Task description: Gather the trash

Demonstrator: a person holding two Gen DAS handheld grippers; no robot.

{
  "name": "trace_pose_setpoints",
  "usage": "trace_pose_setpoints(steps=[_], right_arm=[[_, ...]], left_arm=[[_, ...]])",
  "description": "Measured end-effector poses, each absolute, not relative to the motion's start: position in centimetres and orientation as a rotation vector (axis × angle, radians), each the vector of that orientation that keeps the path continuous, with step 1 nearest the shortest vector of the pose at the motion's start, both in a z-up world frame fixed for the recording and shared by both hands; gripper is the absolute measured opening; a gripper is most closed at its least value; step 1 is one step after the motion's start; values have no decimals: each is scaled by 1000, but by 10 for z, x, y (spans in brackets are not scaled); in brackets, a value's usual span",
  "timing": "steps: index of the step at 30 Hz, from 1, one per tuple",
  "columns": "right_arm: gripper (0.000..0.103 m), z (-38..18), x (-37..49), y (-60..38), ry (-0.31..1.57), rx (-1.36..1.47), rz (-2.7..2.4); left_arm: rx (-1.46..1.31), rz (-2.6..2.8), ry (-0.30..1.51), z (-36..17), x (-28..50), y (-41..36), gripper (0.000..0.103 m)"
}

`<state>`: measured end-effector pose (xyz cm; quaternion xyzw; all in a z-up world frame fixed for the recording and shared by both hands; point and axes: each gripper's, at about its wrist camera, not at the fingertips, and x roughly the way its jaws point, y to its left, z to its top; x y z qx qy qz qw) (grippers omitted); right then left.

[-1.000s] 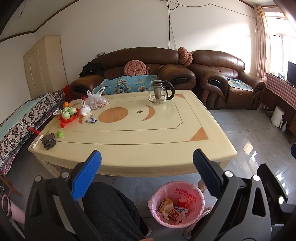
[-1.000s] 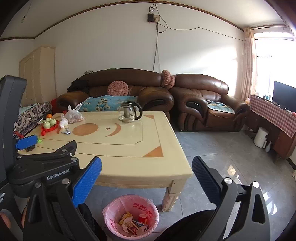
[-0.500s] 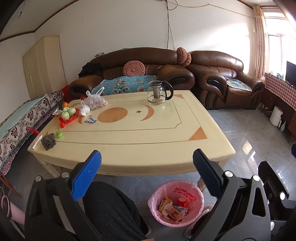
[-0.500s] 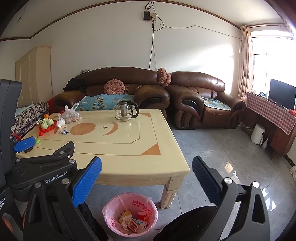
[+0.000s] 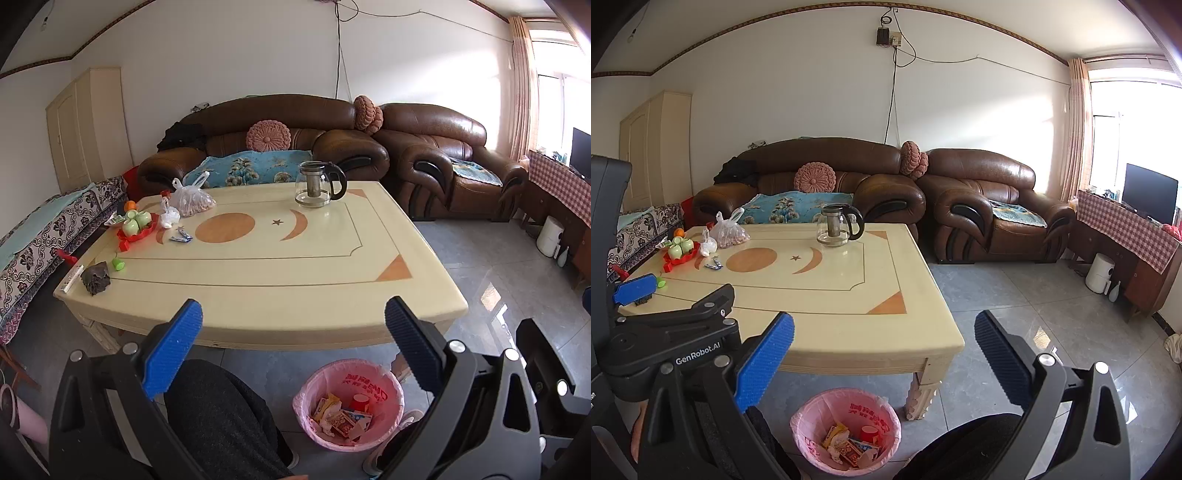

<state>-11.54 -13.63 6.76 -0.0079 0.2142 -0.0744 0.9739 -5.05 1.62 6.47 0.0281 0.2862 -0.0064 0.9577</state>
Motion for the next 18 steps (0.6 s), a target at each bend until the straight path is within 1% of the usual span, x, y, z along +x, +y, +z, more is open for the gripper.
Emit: trace_pose_setpoints(steps=[18], right_arm=[[96, 73, -115, -132, 423, -20, -150]], left_arm=[[37, -11, 579, 66, -52, 17, 97]])
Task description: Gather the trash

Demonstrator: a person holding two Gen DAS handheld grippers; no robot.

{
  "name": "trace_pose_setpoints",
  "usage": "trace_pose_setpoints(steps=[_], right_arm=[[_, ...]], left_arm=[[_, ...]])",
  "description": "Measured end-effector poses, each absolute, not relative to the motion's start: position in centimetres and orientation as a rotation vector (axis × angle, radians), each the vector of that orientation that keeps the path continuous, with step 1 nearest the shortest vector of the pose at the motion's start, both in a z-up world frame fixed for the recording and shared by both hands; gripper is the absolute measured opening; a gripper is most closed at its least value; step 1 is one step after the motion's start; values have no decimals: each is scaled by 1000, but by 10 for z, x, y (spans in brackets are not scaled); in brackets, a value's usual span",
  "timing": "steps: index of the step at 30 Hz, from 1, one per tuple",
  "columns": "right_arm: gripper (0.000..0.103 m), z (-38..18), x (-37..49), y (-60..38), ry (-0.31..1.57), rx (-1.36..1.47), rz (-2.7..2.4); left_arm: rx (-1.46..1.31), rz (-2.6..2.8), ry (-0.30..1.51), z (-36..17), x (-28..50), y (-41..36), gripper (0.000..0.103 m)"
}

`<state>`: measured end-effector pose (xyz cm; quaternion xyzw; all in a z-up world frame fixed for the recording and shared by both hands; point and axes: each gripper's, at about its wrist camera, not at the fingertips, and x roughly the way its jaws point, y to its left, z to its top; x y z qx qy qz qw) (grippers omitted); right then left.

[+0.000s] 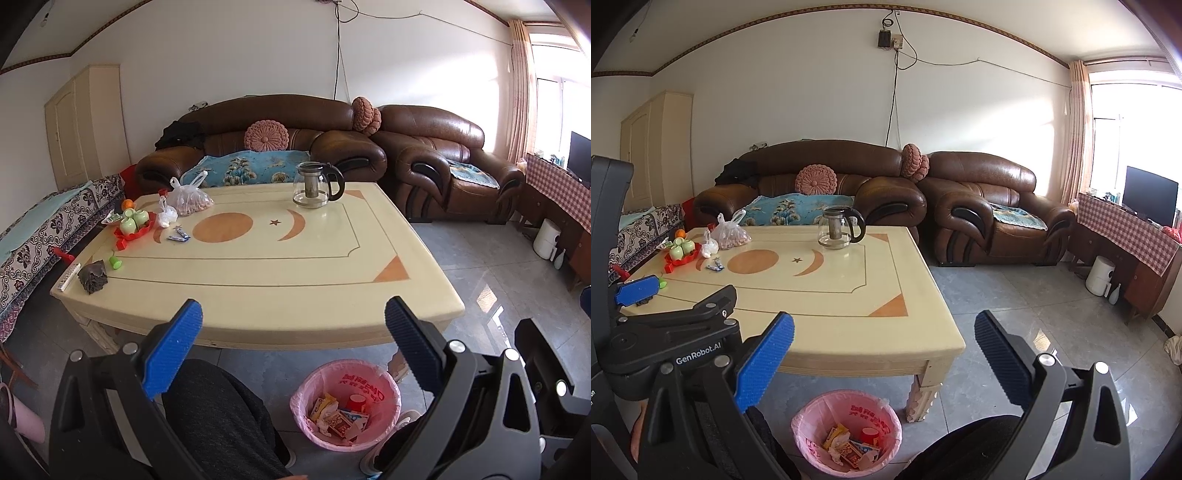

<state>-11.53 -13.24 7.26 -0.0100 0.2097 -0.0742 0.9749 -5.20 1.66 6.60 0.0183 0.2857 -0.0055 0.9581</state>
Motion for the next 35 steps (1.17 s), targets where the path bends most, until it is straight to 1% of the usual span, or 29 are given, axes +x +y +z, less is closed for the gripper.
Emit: trace_pose_setpoints(steps=[35], right_arm=[[96, 79, -114, -136, 422, -19, -143]], left_arm=[[21, -3, 576, 69, -55, 20, 97]])
